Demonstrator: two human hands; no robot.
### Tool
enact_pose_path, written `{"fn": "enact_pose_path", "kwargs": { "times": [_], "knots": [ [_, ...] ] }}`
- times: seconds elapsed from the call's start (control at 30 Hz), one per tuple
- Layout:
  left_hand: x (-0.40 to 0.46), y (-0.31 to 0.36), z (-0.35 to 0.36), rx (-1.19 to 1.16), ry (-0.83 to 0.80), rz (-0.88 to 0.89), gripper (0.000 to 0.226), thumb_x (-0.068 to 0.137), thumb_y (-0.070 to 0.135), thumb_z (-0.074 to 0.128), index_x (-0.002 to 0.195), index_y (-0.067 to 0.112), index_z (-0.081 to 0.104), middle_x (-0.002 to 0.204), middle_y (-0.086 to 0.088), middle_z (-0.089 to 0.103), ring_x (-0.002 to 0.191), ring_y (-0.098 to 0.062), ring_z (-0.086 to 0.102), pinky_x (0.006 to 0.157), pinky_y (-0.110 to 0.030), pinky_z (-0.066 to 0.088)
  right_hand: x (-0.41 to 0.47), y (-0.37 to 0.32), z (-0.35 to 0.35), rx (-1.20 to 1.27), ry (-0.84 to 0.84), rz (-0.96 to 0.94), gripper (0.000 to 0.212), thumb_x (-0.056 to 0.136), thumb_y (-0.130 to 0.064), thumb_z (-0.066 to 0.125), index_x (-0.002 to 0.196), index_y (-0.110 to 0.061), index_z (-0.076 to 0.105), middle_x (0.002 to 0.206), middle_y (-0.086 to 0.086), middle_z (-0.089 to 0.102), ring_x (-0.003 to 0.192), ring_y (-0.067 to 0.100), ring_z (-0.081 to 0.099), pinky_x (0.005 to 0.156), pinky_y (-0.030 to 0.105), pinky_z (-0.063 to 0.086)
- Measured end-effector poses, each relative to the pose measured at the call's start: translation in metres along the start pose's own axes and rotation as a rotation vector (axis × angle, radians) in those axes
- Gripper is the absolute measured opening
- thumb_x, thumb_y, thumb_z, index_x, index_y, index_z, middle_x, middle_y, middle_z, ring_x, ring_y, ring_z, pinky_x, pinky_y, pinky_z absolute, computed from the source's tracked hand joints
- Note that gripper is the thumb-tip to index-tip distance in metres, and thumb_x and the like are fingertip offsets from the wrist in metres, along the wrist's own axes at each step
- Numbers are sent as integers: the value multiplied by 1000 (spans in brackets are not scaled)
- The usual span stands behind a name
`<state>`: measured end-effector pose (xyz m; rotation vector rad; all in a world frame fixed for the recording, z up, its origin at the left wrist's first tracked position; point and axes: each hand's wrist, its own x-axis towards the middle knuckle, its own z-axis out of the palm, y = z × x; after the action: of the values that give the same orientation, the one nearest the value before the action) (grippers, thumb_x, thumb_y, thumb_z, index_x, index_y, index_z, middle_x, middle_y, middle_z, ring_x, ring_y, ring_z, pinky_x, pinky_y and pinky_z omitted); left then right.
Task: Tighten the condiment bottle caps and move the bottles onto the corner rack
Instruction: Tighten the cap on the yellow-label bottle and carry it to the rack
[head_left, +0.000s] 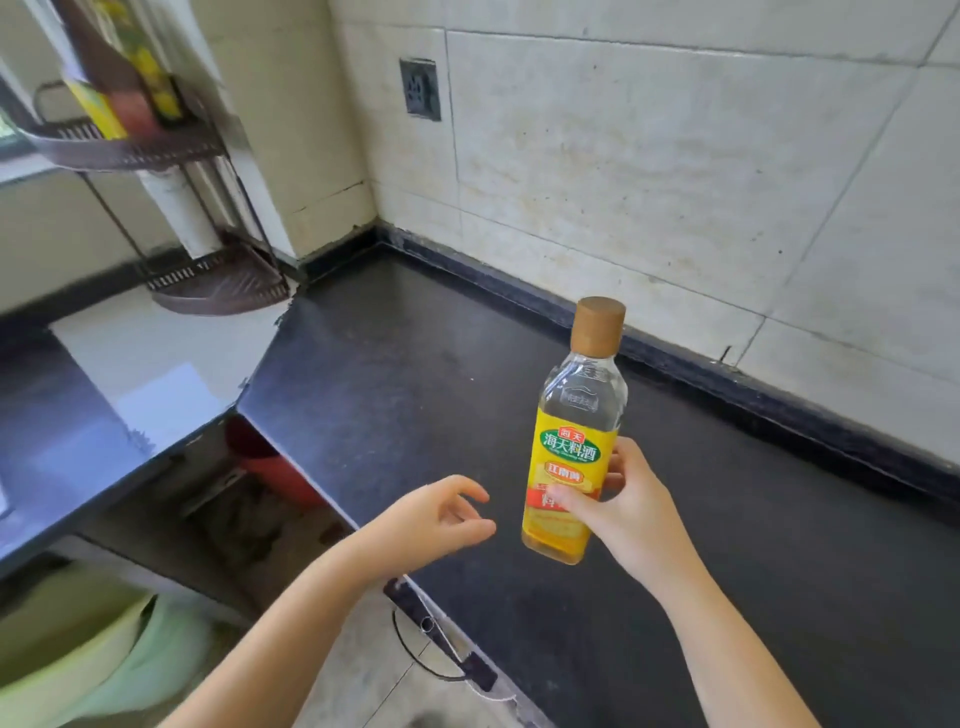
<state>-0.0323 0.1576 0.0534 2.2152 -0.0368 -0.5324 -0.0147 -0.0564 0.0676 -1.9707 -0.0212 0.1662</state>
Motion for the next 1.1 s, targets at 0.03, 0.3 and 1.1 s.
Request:
{"fn": "enact_pose_path", "kwargs": {
  "times": [0.03,0.3,1.1],
  "knots": [
    [-11,-16,-5,-11,-5,-40,28,84,38,61,110,30,55,101,6,67,92,-9,64,88,-26,50,0,-6,14,-8,-23,-8,48,73,-34,75,111,-28,47,101,-17,59,89,-3,58,55,8,43],
    [-80,-128,-89,-148,77,-104,16,83,36,63,98,35,58,87,8,68,68,3,60,69,-20,50,3,-62,162,-32,-146,-63,42,72,-33,76,102,-31,47,98,-19,61,87,-3,59,53,4,45],
    [-29,-261,-331,-114,621,-87,26,88,30,58,107,41,46,93,14,61,84,-3,60,73,-9,47,208,-211,391,-18,-373,-270,46,72,-32,75,110,-23,50,100,-14,62,88,0,59,59,11,47]
  ]
}}
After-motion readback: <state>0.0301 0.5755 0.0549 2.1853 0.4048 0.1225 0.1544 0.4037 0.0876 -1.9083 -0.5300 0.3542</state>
